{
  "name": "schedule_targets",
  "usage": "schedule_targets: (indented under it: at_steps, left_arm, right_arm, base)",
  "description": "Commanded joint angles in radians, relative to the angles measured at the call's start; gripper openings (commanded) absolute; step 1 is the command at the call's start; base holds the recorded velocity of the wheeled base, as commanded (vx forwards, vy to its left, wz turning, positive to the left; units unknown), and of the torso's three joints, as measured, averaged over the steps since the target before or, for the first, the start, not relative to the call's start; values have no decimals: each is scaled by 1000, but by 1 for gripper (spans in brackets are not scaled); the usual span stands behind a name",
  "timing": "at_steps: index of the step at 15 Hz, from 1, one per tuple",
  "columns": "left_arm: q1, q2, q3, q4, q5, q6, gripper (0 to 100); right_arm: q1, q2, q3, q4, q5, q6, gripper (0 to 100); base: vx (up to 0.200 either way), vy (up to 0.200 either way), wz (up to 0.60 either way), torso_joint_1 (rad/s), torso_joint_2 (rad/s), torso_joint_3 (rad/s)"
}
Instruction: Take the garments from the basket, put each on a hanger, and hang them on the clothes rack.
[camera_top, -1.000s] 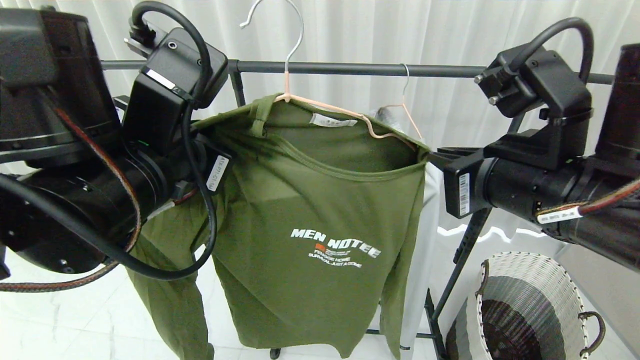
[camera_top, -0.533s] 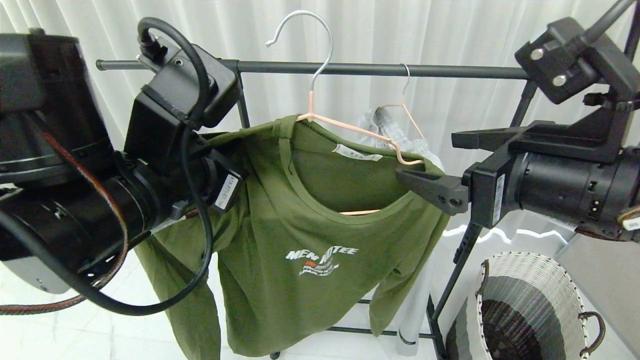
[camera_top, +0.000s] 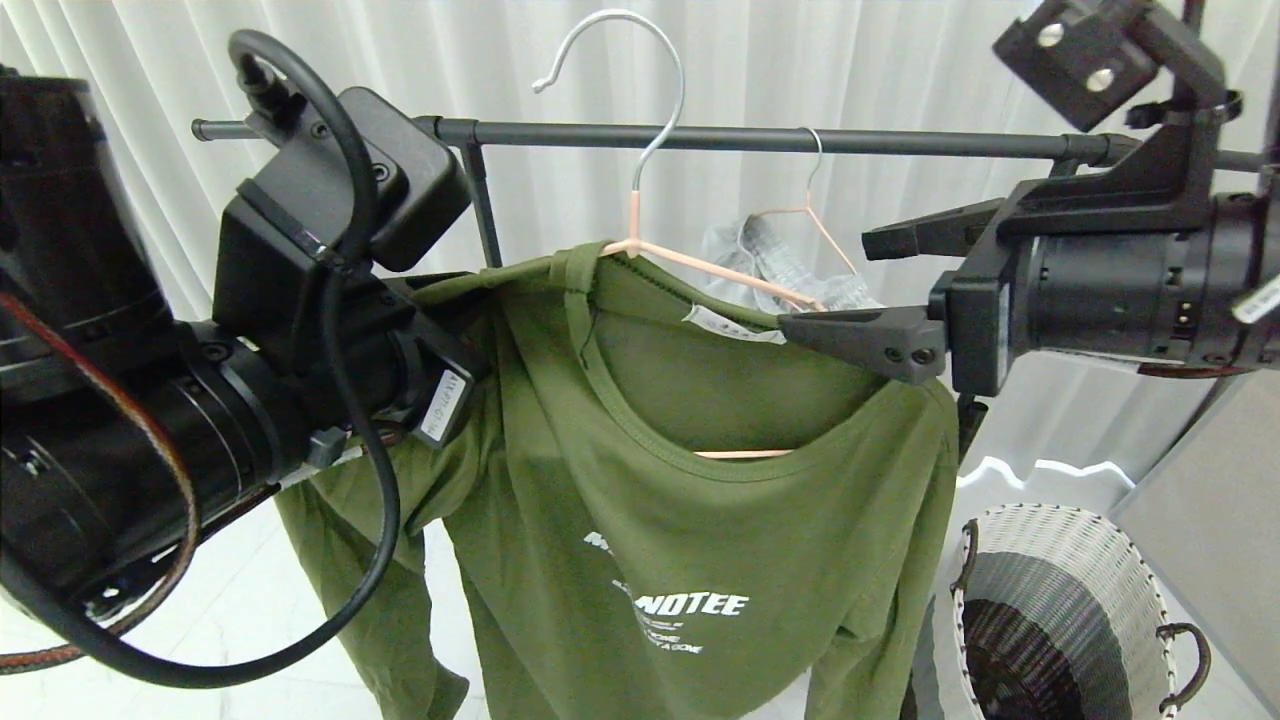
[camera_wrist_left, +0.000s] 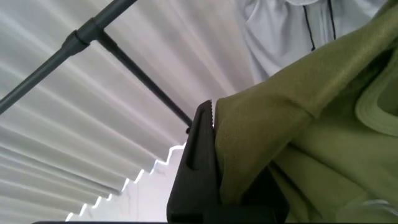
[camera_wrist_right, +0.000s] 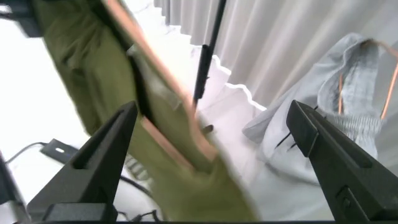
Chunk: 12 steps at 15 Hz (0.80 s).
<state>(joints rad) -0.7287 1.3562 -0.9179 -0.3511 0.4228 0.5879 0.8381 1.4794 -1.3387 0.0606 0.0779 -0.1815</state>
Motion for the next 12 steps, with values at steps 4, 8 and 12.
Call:
schedule_targets:
  at_steps: [4,8,12]
  left_arm:
    - [-28,3,2,0,-18,1,0]
    - [-28,6,2,0,-19,1,0]
    - [-29,8,1,0,-36,1,0]
  right_arm:
    - [-10,127,-89,1,0,-23,100]
    - [1,125,-91,1,5,-62,100]
    - [18,127,-91,4,46,-99,100]
  base:
    - [0,0,0,0,0,0]
    - [0,0,0,0,0,0]
    - [0,0,0,0,0,0]
